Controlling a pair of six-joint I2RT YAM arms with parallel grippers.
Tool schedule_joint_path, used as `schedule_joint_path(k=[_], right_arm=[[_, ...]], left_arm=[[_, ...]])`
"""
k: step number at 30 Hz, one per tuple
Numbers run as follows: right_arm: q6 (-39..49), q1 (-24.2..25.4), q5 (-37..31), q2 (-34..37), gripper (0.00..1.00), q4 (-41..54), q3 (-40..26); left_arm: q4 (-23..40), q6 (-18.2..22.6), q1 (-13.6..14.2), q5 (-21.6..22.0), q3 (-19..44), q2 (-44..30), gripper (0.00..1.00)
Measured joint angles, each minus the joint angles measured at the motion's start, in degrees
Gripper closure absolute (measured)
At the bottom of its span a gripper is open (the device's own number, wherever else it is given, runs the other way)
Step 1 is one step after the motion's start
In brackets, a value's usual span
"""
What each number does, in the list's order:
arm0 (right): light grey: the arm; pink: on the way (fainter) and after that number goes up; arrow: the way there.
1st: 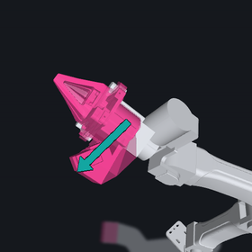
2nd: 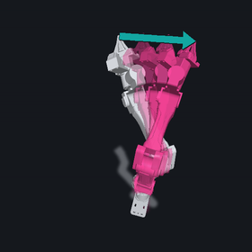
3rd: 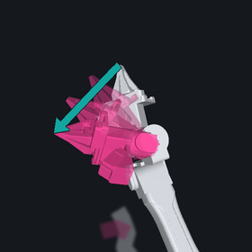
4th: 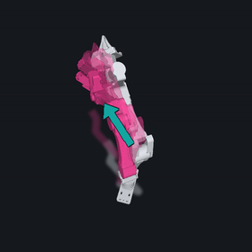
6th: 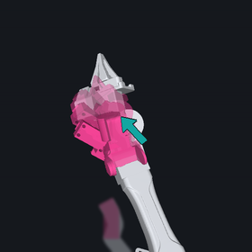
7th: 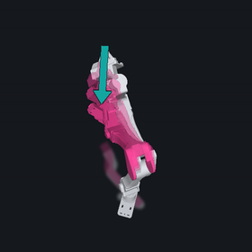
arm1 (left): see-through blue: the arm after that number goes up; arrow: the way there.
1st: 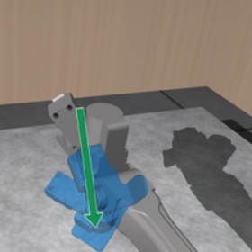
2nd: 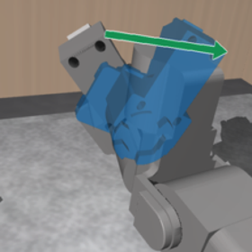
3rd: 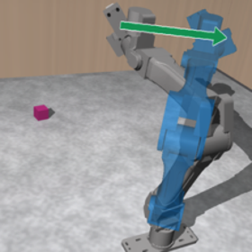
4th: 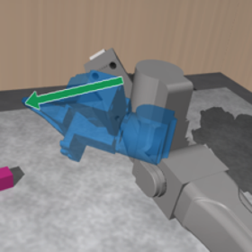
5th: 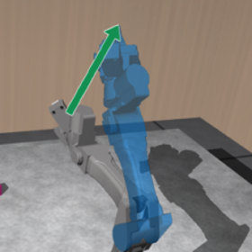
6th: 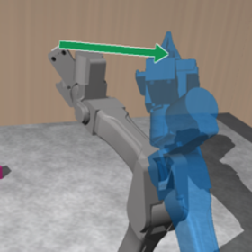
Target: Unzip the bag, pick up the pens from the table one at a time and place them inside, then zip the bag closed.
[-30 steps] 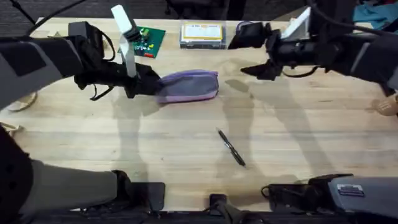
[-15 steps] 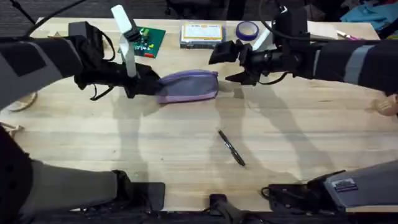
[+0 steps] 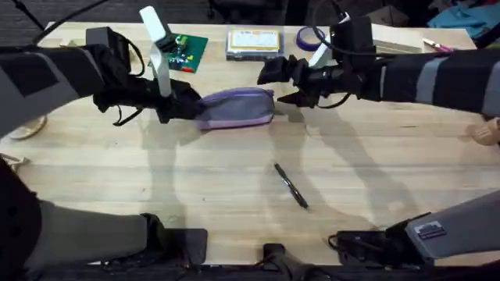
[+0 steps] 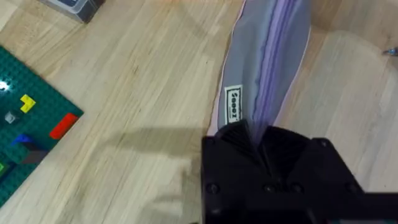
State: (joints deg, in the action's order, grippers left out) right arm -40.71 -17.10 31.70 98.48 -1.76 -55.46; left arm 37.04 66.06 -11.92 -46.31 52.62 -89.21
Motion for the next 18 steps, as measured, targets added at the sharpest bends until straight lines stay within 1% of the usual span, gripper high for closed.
schedule_joint_path(k=[4, 5, 14, 15, 16, 17, 18], right_arm=[[0.2, 0.0, 0.0, 0.0, 0.211, -0.3, 0.0], [0.4, 0.0, -0.1, 0.0, 0.317, -0.4, 0.0], [1.4, 0.0, -0.4, 0.0, 0.570, -0.4, 0.0], [1.7, 0.0, -0.4, 0.0, 0.668, -0.4, 0.0], [1.7, 0.0, -0.4, 0.0, 0.691, -0.4, 0.0], [1.8, 0.0, -0.4, 0.0, 0.755, -0.4, 0.0], [1.8, 0.0, -0.4, 0.0, 0.775, -0.4, 0.0]], left_arm=[[0.0, 0.0, 0.0, 0.0, 0.0, 0.0, 0.958], [0.0, 0.0, 0.0, 0.0, 0.0, 0.0, 0.958], [0.0, 0.0, 0.0, 0.0, 0.0, 0.0, 0.958], [0.0, 0.0, 0.0, 0.0, 0.0, 0.0, 0.958], [0.0, 0.0, 0.0, 0.0, 0.0, 0.0, 0.958], [0.0, 0.0, 0.0, 0.0, 0.0, 0.0, 0.958], [0.0, 0.0, 0.0, 0.0, 0.0, 0.0, 0.958]])
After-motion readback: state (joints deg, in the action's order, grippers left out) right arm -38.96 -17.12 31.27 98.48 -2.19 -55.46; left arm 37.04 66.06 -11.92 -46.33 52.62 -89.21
